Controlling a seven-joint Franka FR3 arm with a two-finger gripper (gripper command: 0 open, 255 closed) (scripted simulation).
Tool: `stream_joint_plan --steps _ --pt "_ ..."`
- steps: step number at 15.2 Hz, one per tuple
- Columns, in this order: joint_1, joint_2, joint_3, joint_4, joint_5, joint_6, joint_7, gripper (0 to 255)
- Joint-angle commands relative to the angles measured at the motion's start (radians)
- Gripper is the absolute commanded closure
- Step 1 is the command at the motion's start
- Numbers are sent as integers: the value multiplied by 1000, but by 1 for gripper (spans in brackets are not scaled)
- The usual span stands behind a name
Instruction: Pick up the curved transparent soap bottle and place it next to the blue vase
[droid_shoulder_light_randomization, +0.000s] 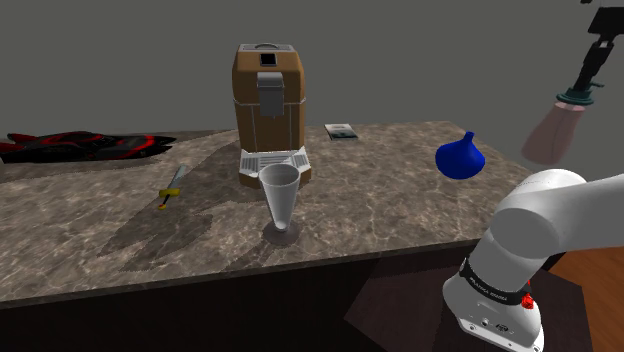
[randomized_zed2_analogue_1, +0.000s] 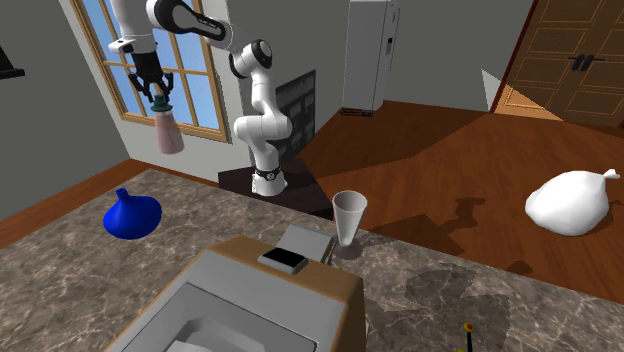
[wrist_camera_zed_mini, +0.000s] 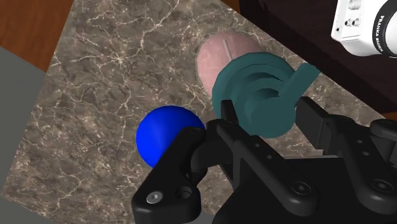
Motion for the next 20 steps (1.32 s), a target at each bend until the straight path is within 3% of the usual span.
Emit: stream_joint_plan --steps 1,20 --pt "-5 -14 -8 -32 -8 20 5 255" --pt "-53 -127 -95 -317 -98 200 60 255"
